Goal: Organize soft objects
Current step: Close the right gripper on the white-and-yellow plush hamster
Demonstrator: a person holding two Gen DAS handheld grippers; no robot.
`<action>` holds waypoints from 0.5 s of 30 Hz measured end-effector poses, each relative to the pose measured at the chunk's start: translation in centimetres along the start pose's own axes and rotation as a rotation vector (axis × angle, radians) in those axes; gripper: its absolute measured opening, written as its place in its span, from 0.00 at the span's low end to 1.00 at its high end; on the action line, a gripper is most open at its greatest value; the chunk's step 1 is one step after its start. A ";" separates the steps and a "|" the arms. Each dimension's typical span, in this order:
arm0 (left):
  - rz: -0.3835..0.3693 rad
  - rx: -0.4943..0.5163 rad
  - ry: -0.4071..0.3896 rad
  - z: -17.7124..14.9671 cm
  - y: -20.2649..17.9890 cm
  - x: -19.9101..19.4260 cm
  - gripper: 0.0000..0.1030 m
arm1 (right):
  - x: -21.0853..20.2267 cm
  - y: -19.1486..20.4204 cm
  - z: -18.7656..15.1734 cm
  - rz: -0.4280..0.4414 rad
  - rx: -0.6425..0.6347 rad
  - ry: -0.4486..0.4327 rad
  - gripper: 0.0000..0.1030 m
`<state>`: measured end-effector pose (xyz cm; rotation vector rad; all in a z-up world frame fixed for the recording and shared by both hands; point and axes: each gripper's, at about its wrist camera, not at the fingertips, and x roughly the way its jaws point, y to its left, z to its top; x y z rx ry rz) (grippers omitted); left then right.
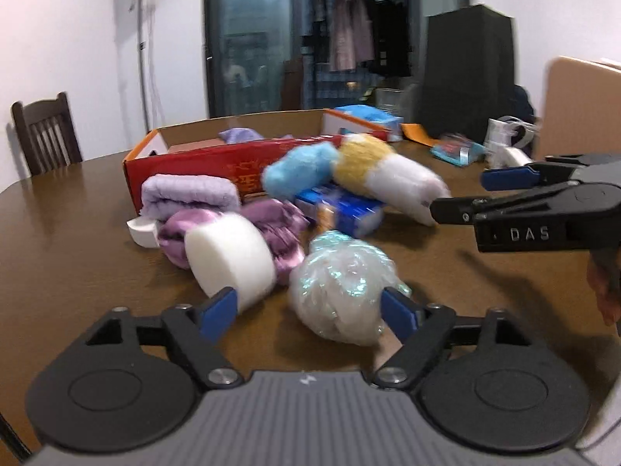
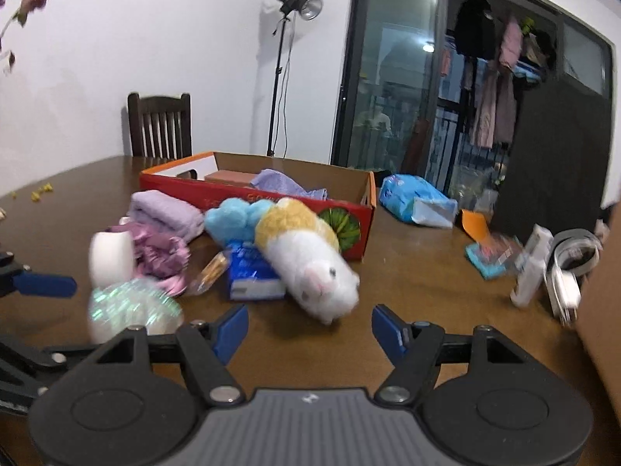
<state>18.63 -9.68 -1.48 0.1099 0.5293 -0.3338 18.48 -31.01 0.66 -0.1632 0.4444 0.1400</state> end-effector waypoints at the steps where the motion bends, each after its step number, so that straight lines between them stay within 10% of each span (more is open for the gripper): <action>1: 0.029 0.001 0.007 0.5 0.1 0.8 0.79 | 1.1 0.0 0.6 0.003 -0.014 0.005 0.67; 15: 0.033 -0.127 -0.010 3.4 3.0 1.2 0.90 | 4.3 -2.5 1.2 -0.014 0.008 0.006 0.43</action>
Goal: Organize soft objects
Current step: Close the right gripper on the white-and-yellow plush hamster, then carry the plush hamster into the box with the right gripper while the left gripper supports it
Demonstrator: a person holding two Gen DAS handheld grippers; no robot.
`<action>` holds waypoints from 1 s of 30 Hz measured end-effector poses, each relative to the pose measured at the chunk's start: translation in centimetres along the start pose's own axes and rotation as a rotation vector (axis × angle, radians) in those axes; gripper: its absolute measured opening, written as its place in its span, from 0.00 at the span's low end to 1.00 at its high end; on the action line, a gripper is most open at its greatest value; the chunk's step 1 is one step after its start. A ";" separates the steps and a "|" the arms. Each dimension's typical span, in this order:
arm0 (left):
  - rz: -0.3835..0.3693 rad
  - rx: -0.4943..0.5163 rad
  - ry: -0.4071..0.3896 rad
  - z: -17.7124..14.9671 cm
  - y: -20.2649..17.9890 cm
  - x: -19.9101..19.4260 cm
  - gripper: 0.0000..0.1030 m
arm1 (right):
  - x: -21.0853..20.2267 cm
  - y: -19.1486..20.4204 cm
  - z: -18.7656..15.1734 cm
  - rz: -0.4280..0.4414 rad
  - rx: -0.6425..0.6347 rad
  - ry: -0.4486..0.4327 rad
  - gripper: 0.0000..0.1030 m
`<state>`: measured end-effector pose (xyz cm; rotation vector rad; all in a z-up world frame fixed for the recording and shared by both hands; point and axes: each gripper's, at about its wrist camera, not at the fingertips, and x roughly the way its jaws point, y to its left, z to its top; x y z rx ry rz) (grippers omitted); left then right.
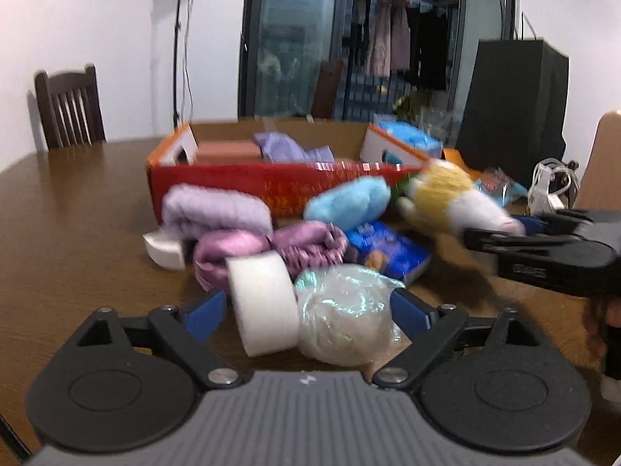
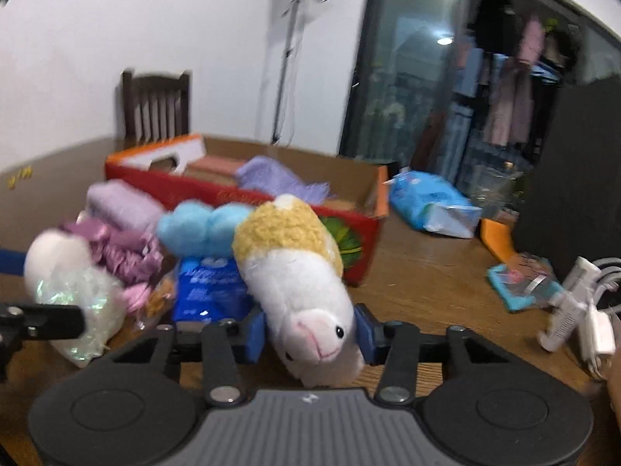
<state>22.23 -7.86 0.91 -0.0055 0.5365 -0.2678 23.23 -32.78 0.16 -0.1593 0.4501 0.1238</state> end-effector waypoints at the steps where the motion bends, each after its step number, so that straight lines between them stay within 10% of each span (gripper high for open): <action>1: 0.002 -0.003 -0.016 0.2 0.2 -0.6 0.90 | -1.2 -0.5 -0.3 -0.007 0.023 -0.029 0.43; 10: -0.131 -0.061 -0.069 2.1 -1.3 -4.0 0.90 | -7.1 -7.3 -5.7 0.514 0.582 0.047 0.44; 16: -0.199 -0.024 -0.040 1.8 -4.8 -3.3 0.90 | -7.6 -8.2 -6.5 0.164 0.525 0.052 0.55; 30: -0.346 -0.038 0.143 3.4 -9.9 6.8 0.67 | -6.0 -3.4 -5.4 0.097 0.237 0.064 0.53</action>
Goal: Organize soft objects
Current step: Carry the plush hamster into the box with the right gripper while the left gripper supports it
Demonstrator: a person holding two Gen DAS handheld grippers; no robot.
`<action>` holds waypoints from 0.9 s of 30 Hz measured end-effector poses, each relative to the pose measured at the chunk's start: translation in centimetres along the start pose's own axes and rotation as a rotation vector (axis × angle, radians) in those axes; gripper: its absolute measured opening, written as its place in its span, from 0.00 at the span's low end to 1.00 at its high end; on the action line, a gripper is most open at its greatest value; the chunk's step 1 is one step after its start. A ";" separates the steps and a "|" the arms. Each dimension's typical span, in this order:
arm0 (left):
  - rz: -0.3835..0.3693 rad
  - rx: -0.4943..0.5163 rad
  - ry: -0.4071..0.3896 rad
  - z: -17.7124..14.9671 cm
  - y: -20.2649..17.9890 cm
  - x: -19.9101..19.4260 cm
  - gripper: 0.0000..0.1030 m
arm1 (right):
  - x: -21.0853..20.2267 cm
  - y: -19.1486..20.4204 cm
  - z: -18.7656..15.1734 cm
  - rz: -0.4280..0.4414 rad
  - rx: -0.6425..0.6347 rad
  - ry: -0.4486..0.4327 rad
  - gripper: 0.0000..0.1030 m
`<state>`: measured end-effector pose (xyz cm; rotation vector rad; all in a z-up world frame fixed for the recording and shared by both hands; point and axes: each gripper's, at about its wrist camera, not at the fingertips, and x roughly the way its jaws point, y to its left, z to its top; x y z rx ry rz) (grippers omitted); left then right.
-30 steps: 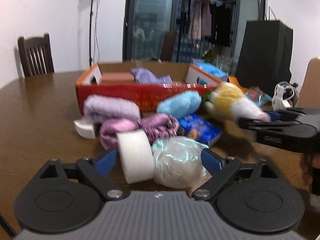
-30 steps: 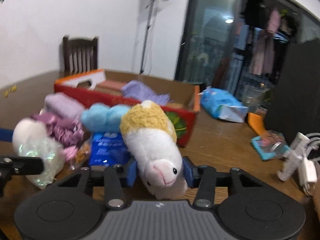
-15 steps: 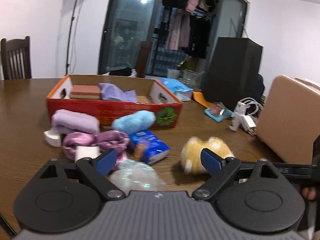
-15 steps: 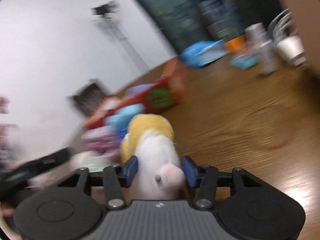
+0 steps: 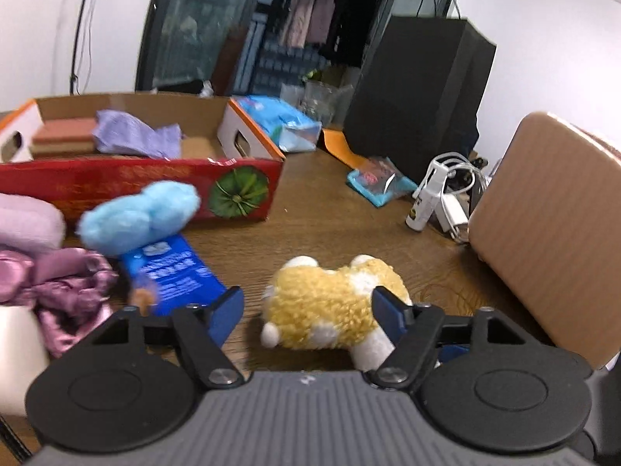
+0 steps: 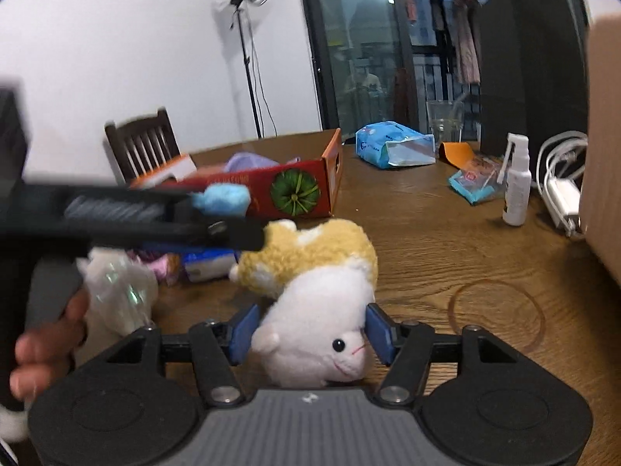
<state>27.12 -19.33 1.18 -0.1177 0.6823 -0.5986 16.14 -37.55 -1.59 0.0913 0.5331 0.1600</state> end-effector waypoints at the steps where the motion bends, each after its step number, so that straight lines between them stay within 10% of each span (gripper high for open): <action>1: -0.013 -0.007 0.019 0.0 0.0 0.6 0.63 | 0.1 -0.1 0.0 0.005 0.002 0.004 0.52; 10: -0.056 -0.057 -0.016 0.9 0.6 -0.1 0.58 | -0.6 -1.9 1.0 0.081 0.071 -0.024 0.48; 16: -0.066 -0.046 -0.136 7.0 1.8 -2.9 0.59 | -0.9 -1.1 7.0 0.128 -0.018 -0.122 0.48; 27: -0.011 -0.106 -0.099 20.9 13.1 6.5 0.65 | 14.1 1.7 19.9 0.107 -0.089 -0.099 0.47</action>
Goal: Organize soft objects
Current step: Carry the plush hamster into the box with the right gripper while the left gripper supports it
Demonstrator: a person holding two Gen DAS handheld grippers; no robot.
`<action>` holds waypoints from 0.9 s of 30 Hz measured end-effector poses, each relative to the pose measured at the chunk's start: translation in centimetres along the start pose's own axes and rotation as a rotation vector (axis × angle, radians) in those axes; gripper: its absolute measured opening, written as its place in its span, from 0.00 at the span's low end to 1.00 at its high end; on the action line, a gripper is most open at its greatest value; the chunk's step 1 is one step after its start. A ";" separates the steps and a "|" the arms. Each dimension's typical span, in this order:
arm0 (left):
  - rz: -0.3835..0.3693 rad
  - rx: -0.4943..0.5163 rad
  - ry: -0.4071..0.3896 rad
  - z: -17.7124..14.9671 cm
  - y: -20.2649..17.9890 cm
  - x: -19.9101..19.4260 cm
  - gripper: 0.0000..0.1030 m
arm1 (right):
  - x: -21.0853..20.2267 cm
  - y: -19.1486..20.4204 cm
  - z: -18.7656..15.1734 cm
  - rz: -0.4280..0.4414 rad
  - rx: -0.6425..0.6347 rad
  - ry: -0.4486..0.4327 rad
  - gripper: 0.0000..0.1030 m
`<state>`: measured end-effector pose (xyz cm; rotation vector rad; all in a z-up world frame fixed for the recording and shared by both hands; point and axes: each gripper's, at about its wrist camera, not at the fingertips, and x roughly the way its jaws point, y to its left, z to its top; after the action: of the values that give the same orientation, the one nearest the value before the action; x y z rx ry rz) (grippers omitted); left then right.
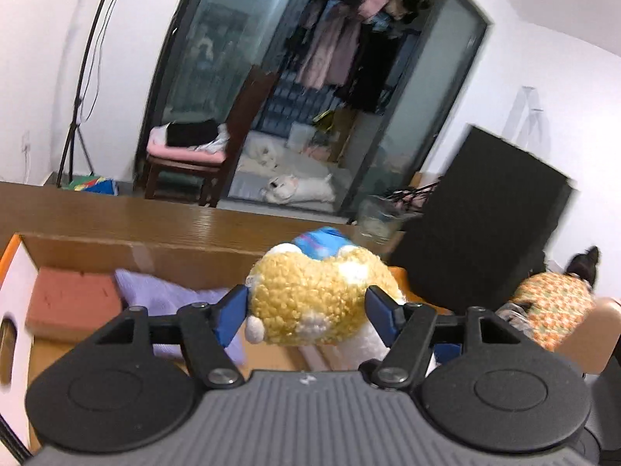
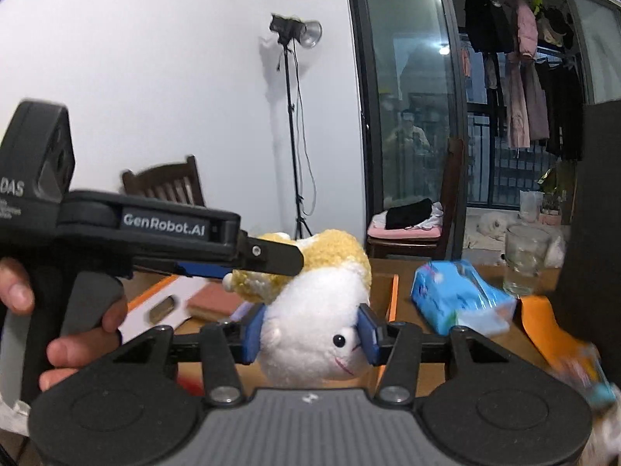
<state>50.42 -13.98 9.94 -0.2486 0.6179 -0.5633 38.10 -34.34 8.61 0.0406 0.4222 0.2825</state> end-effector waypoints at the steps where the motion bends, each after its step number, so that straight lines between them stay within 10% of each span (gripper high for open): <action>1: 0.009 -0.027 0.018 0.7 1.3 1.7 0.65 | 2.1 -0.4 0.7 0.004 0.015 0.030 0.47; 11: 0.075 -0.081 0.197 -0.2 6.4 10.6 0.63 | 12.7 -0.4 0.1 -0.151 -0.037 0.219 0.50; 27: 0.169 0.096 0.001 1.0 2.0 -9.3 0.80 | 0.4 1.8 6.5 -0.114 -0.100 0.089 0.59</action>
<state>45.59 -6.97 14.39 -0.1041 0.6045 -0.4287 40.68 -32.36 14.54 -0.0941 0.4962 0.1930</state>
